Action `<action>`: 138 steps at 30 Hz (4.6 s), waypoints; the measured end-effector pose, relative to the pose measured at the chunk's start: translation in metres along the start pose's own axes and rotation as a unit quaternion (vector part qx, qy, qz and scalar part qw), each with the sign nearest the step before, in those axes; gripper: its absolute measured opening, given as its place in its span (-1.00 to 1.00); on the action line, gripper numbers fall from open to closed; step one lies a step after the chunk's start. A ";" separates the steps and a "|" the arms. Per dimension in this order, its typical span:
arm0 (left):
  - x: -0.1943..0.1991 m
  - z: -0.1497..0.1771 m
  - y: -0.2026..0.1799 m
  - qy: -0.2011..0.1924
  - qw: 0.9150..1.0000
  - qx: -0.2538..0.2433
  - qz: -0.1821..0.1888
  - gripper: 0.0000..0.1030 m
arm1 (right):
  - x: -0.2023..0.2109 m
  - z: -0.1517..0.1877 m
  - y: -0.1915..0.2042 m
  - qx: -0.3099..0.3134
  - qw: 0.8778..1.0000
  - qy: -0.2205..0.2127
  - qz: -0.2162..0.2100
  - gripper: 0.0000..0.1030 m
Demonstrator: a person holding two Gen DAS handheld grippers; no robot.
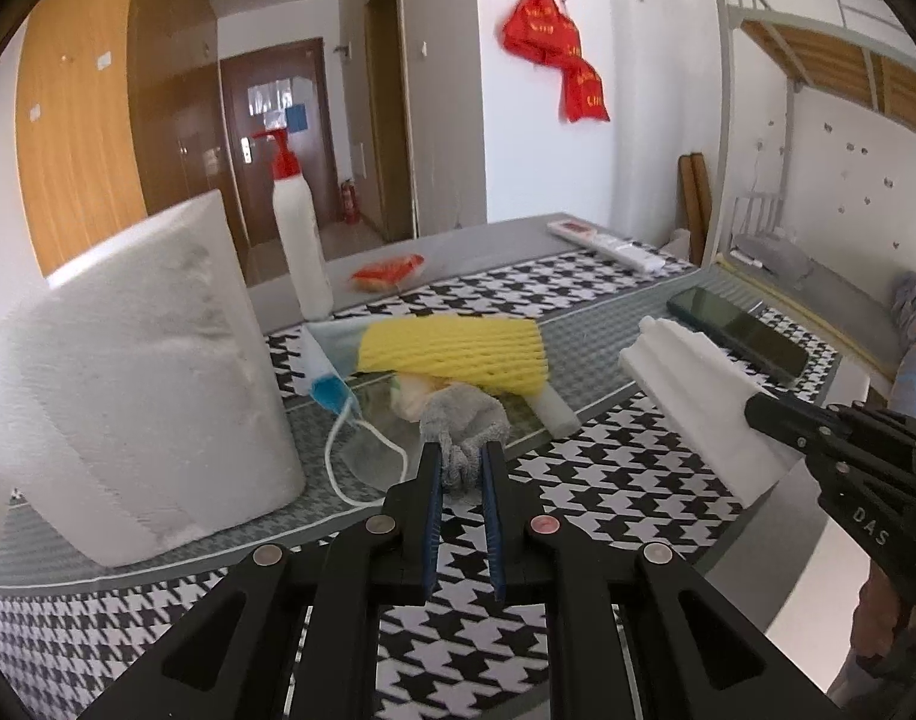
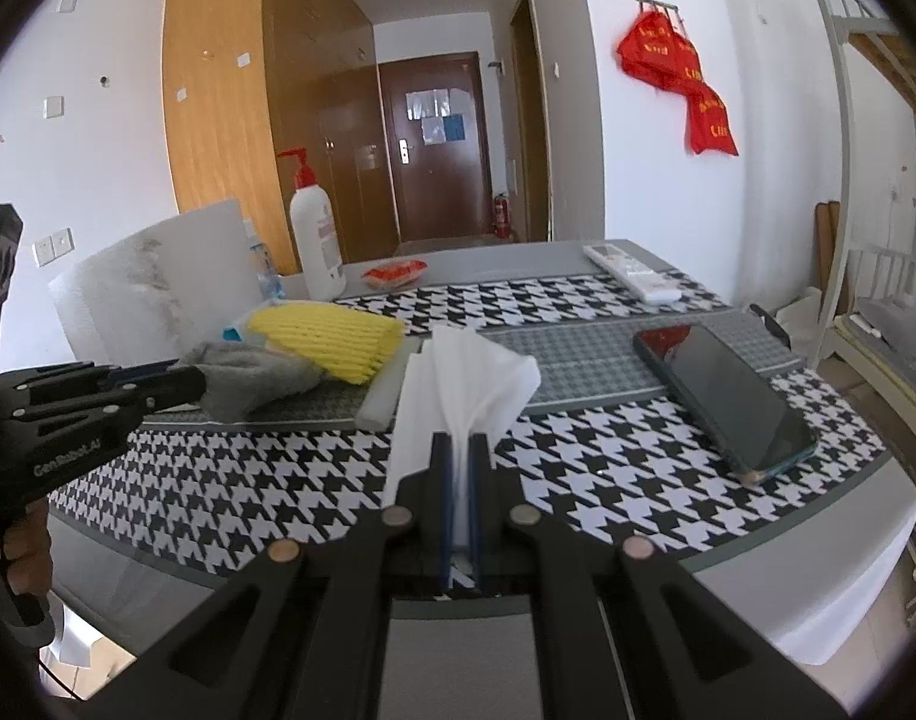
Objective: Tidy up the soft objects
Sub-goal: 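Lift the grey cloth off the table with the left tool, then carry the grey cloth over the white foam box and open the left tool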
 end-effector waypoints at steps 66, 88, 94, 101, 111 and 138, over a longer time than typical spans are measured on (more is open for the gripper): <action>0.075 -0.095 0.043 -0.123 0.992 0.021 -0.011 -0.76 | 0.023 -0.093 0.044 0.030 0.997 -0.076 -0.014 -0.87; 0.095 -0.123 0.078 -0.150 0.985 0.042 -0.074 -0.76 | 0.013 -0.129 0.081 0.060 0.993 -0.093 -0.050 -0.87; 0.112 -0.132 0.095 -0.165 0.978 0.059 -0.113 -0.76 | 0.013 -0.137 0.091 0.069 0.991 -0.099 -0.062 -0.87; 0.119 -0.128 0.112 -0.167 0.968 0.077 -0.171 -0.76 | 0.011 -0.144 0.109 0.080 0.988 -0.100 -0.085 -0.87; 0.118 -0.120 0.132 -0.159 0.959 0.097 -0.213 -0.76 | 0.007 -0.149 0.130 0.094 0.984 -0.098 -0.119 -0.87; 0.047 -0.105 0.172 -0.049 0.969 0.136 -0.201 -0.76 | -0.013 -0.150 0.147 0.109 0.983 -0.077 -0.124 -0.87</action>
Point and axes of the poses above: each gripper's, at about its wrist camera, not at the fingertips, and x roughly against the way its jaws point, y to its left, z to its underside, the point moved 3 cm from there along -x, roughly the way its jaws point, and after that the axes turned 1 degree about -z, right-handed, at the moved point
